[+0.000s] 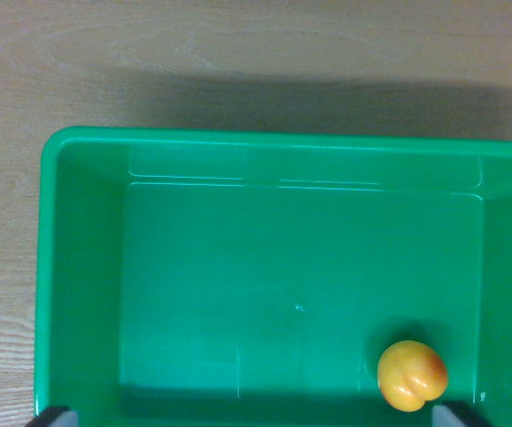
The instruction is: Pick fruit
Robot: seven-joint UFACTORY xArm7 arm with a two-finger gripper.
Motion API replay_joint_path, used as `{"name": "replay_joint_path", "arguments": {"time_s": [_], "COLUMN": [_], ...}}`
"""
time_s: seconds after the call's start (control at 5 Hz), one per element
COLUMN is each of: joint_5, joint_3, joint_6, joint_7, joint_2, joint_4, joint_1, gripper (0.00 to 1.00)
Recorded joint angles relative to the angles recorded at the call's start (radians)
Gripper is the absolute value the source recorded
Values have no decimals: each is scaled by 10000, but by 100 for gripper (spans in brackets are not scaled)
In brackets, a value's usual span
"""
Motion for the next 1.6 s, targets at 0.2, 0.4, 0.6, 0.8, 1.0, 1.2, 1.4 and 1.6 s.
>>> {"name": "replay_joint_path", "arguments": {"time_s": [0.2,0.4,0.6,0.8,1.0,1.2,1.4,1.6], "joint_5": [-14,-14,-45,-45,-92,-92,-154,-154], "joint_3": [-9,-9,-29,-29,-60,-60,-100,-100], "joint_6": [-48,-48,-155,-155,-315,-315,-526,-526], "joint_7": [-15,-15,-48,-48,-97,-97,-161,-161], "joint_2": [9,9,29,29,58,58,97,97], "joint_4": [-46,-46,-147,-147,-300,-300,-499,-499], "joint_1": [-6,-6,-18,-18,-37,-37,-62,-62], "gripper": [0,0,0,0,0,0,0,0]}}
